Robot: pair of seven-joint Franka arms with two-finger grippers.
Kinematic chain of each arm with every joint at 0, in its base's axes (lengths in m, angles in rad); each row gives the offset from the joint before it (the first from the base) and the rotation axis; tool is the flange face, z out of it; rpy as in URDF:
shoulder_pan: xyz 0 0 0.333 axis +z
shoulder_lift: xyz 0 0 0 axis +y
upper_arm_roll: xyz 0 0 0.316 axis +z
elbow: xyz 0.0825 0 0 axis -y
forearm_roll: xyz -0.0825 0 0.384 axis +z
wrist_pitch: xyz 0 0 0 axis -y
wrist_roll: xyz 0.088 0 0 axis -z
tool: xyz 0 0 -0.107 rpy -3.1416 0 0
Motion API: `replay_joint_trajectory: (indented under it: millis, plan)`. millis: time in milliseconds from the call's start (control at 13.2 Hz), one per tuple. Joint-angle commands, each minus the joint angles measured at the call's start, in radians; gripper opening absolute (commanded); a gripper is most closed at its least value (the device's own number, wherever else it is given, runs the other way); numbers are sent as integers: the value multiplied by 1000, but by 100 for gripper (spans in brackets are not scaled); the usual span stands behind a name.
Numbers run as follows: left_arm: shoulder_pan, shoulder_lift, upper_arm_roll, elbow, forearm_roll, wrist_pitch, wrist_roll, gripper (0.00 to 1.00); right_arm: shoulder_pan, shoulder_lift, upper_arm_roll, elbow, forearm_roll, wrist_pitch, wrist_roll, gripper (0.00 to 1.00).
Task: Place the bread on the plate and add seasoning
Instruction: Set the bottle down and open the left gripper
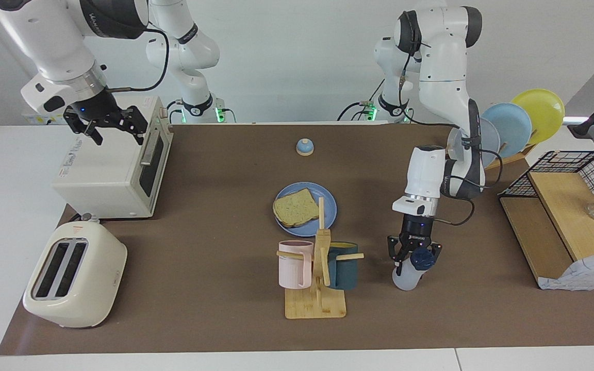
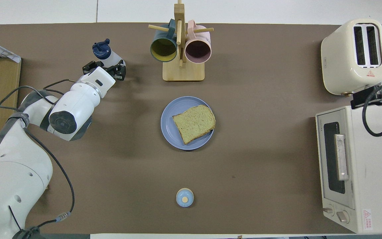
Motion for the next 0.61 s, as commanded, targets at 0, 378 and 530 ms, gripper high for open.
replay_joint_trajectory:
  millis: [0, 378, 530]
  plan:
    - [-14, 14, 26, 6, 15, 40, 0, 100, -9, -21, 2, -26, 6, 10, -14, 100]
    - [0, -34, 28, -60, 25, 62, 0, 100, -9, -21, 2, -26, 6, 10, -14, 100]
    - [1, -102, 28, -135, 26, 62, 1, 100, -9, -21, 2, -26, 6, 10, -14, 100]
